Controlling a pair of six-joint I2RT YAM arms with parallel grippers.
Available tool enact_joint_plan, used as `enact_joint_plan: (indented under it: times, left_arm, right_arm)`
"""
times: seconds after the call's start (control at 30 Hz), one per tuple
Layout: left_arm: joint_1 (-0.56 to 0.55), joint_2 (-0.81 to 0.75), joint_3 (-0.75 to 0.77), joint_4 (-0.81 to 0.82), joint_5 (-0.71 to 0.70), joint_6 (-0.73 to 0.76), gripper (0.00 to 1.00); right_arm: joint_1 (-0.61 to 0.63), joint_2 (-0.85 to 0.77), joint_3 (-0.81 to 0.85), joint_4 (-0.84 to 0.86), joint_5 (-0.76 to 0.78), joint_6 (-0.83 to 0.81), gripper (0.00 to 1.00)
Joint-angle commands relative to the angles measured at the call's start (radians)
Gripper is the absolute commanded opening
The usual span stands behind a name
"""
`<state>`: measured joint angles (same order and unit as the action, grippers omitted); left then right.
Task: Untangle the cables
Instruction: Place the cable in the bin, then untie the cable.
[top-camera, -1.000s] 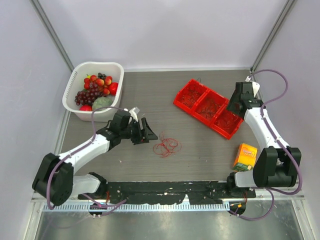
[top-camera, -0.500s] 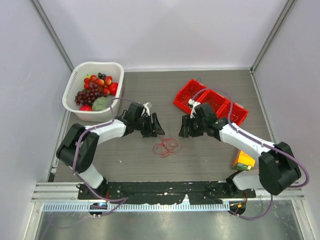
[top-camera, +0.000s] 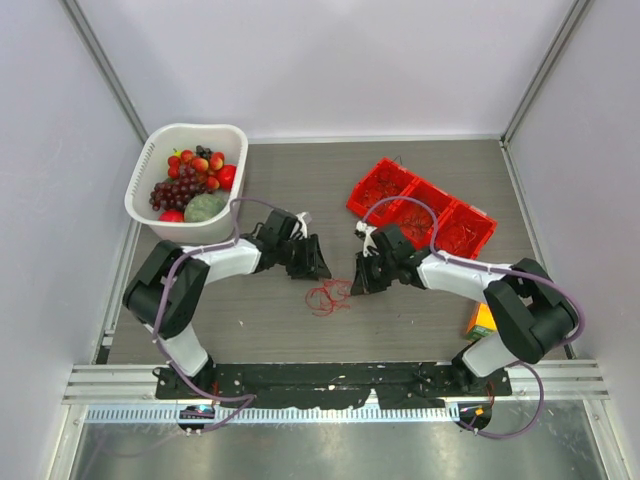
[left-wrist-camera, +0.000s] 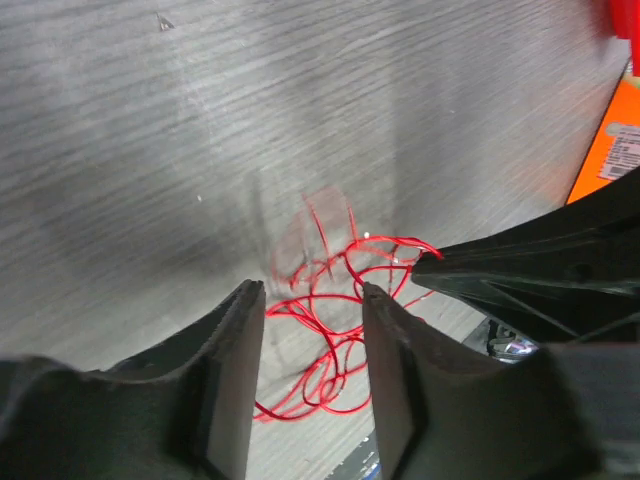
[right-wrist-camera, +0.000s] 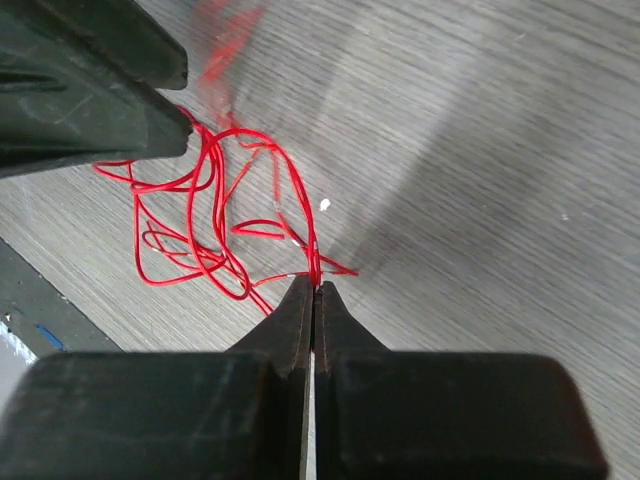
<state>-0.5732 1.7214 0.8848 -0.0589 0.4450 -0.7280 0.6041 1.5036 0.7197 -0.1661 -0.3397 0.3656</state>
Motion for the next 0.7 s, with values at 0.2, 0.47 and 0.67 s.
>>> enact_joint_plan:
  times: [0.2, 0.47, 0.67]
  left_arm:
    - [-0.008, -0.345, -0.122, -0.012, -0.006, 0.015, 0.83]
    - [-0.053, -0.361, -0.146, -0.009, 0.015, 0.030, 0.63]
    - [-0.065, -0.283, -0.116, -0.044, -0.081, 0.045, 0.58]
  right_arm:
    - [0.077, -0.147, 0.115, -0.124, 0.114, -0.021, 0.01]
    - [0.094, -0.192, 0.187, -0.154, 0.082, 0.016, 0.01]
    - [0.105, -0.236, 0.228, -0.191, 0.087, 0.029, 0.01]
